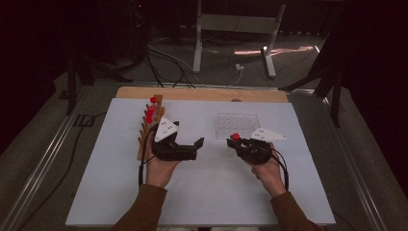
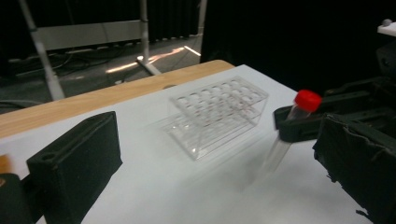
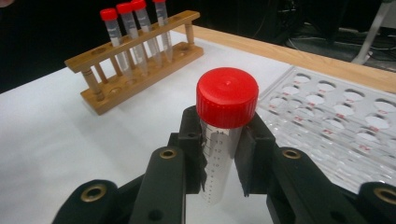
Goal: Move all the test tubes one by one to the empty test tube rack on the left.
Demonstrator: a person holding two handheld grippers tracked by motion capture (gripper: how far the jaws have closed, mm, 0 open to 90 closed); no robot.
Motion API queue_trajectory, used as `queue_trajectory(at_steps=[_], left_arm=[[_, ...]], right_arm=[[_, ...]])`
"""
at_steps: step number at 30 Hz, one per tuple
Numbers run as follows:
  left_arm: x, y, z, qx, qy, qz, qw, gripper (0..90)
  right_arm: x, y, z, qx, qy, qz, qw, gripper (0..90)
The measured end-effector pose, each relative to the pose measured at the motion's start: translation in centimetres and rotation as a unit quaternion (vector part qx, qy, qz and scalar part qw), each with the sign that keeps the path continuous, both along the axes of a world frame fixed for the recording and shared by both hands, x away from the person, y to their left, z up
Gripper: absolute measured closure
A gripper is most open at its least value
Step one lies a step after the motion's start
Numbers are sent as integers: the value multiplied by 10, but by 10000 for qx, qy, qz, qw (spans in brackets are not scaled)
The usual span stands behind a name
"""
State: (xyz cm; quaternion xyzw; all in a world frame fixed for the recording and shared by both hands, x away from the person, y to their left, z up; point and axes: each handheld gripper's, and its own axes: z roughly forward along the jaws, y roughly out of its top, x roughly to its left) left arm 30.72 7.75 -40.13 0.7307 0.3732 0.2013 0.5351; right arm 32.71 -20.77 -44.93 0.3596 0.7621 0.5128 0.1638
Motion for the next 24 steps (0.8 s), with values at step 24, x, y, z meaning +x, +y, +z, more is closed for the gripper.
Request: queue_trajectory(at_steps=[24], left_arm=[[10,-64,-18,153,206,-831,9962,333]], right_arm=[[-6,21,-5,-274,137,357,9989,741]])
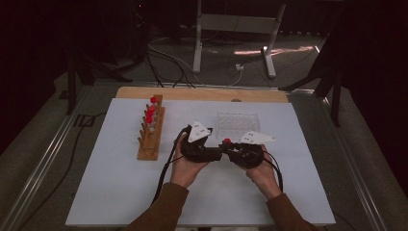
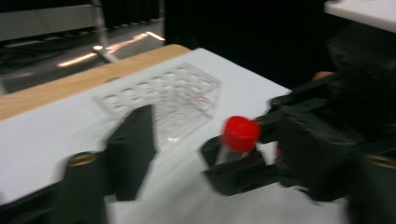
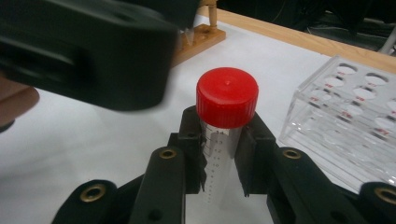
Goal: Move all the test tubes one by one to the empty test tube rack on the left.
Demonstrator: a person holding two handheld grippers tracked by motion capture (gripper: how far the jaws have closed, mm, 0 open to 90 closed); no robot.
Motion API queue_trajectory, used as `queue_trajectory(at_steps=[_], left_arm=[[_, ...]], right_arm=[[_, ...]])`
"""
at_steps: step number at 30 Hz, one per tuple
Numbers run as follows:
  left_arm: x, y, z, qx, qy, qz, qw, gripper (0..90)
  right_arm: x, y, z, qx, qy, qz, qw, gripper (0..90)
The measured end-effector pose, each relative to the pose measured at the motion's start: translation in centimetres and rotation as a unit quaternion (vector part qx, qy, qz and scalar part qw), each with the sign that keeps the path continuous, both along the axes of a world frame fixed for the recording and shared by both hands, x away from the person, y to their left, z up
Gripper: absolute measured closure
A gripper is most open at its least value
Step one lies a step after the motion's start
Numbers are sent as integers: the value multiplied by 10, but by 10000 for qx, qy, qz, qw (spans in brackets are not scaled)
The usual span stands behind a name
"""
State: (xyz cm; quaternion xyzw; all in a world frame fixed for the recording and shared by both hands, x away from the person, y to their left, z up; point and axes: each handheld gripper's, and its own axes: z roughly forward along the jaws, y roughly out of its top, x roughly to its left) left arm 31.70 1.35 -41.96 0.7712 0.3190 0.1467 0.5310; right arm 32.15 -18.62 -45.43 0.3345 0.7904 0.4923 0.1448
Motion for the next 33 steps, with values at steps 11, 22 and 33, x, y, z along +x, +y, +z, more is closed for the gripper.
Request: queue_trajectory(at_steps=[11,22,33], left_arm=[[5,-9,-7,103,205,-287,9993,640],[6,-4,-4,59,137,-89,9998,710],[9,14,5,-9,134,216,9997,711]], right_arm=[[-2,4,0,-29,6,91,10000,741],[0,0,1,134,15,181,9997,459],[4,-12,3,156,-161,-170,9996,47]])
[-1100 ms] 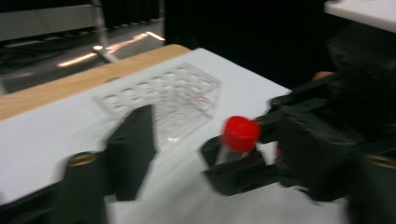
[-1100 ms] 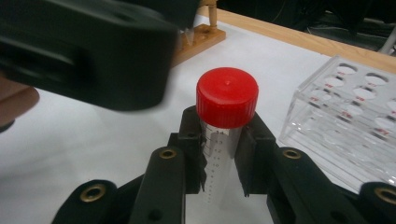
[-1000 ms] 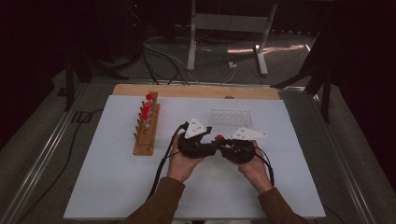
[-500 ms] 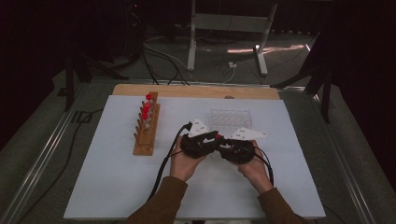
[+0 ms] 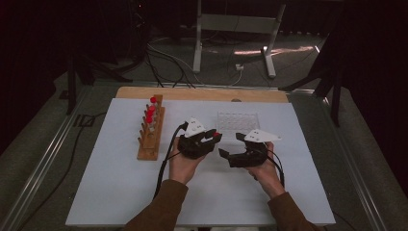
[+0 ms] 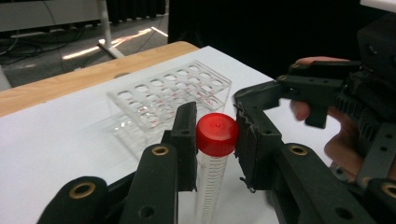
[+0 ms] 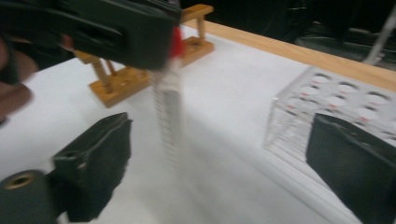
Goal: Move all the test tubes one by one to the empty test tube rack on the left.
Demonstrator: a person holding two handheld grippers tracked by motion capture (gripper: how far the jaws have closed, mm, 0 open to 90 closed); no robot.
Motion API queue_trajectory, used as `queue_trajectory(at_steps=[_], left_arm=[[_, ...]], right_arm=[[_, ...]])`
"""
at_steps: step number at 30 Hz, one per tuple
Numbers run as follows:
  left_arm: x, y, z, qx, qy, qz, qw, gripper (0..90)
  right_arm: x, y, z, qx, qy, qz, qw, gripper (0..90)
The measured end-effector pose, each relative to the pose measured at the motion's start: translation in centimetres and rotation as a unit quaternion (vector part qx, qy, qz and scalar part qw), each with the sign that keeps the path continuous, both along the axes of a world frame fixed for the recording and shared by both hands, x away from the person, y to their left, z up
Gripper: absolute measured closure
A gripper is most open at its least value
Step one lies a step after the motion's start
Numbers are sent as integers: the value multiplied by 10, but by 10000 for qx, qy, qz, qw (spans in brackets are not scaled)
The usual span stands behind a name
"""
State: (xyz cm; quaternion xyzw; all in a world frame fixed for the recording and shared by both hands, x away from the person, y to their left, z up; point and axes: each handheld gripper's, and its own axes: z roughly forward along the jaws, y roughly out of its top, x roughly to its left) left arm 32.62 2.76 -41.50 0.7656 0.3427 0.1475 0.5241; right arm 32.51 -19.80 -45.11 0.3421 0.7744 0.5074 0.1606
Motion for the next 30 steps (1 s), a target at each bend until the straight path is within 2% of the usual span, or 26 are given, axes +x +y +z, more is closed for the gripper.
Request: queue_trajectory(at_steps=[5,21,26,30], left_arm=[[2,13,5,-73,-20,160,9998,711],[5,46,19,-131,-130,516,9985,711],[6,57,24,-117,-188,676,9975,712],[7,72,30,-137,-254,838,9961,712]], right_arm=[[2,-9,1,-50,-51,-211,9998,0],[-4,-52,-1,-42,-228,-636,9977,0],[-3,-64,1,152,-257,-776,9965,0],[-4,-68,2,213,-276,-821,9960,0]])
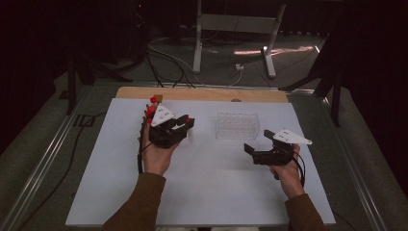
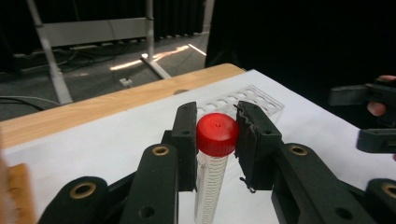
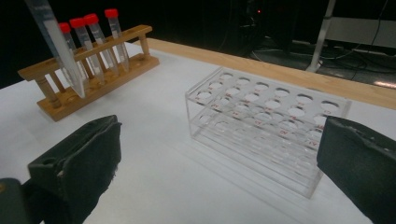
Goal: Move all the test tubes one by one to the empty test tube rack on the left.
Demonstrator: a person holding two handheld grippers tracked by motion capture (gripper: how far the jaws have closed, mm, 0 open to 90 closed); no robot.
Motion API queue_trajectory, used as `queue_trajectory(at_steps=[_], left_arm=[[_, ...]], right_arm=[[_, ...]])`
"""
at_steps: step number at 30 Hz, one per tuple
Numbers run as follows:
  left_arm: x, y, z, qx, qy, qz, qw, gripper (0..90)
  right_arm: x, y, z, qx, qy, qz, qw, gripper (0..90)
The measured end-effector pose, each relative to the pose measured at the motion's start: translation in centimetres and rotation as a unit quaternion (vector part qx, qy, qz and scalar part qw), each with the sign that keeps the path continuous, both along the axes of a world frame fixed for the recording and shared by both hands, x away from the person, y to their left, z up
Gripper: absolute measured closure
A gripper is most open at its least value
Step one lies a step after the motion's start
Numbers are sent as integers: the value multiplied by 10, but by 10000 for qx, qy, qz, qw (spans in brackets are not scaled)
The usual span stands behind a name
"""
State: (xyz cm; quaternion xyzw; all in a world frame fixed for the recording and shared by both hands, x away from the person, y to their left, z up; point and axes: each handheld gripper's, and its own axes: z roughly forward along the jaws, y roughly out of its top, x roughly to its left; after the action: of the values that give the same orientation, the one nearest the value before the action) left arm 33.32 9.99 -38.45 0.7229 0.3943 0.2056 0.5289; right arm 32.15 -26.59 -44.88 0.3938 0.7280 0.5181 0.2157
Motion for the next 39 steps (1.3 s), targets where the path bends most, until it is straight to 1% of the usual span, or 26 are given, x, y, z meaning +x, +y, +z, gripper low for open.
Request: queue_trajectory(at_steps=[4,8,10,12,17,19,20,21,22,25,27,29,30,32,33,36,38,39], left_arm=[[0,16,6,-22,-77,201,9998,711],[-2,37,13,-67,-174,457,9988,712],[-4,50,16,-99,-246,632,9976,711],[-5,61,18,-114,-277,786,9965,712],[-8,85,18,-29,-351,1159,9926,711],[-8,90,16,16,-360,1224,9918,712],[-8,92,14,105,-376,1301,9907,711],[-7,94,13,109,-375,1321,9905,711],[-7,95,10,77,-346,1318,9906,711],[-3,96,0,114,-236,1345,9906,711],[-2,94,-10,131,-181,1325,9909,711],[0,91,-20,248,-120,1306,9911,711],[1,90,-26,287,-59,1278,9914,711],[2,88,-37,396,42,1297,9908,710],[3,87,-45,421,129,1292,9906,710],[5,86,-60,441,258,1304,9901,710],[4,89,-64,274,219,1298,9909,707],[3,90,-64,238,226,1303,9909,702]], right_arm=[[1,-3,0,24,-5,-18,10000,0],[1,-6,-1,48,17,-65,10000,0],[1,-7,-1,57,19,-92,9999,0],[1,-9,-1,78,12,-111,9999,0],[0,-12,0,98,-4,-164,9998,0],[0,-12,0,114,-1,-174,9998,0],[0,-12,0,111,-1,-182,9998,0],[0,-13,0,113,-5,-186,9998,0],[0,-13,0,117,-3,-180,9998,0],[0,-13,0,121,6,-185,9998,0],[-1,-14,0,115,-4,-184,9998,0],[-2,-14,0,129,-5,-192,9997,0],[-2,-14,0,129,-1,-194,9997,0],[-3,-15,0,123,-1,-195,9997,0],[-4,-15,0,124,-9,-194,9997,0],[-6,-17,-1,116,-4,-220,9997,0],[-8,-19,-1,121,-9,-241,9996,0],[-9,-20,-1,118,-11,-248,9996,0]])
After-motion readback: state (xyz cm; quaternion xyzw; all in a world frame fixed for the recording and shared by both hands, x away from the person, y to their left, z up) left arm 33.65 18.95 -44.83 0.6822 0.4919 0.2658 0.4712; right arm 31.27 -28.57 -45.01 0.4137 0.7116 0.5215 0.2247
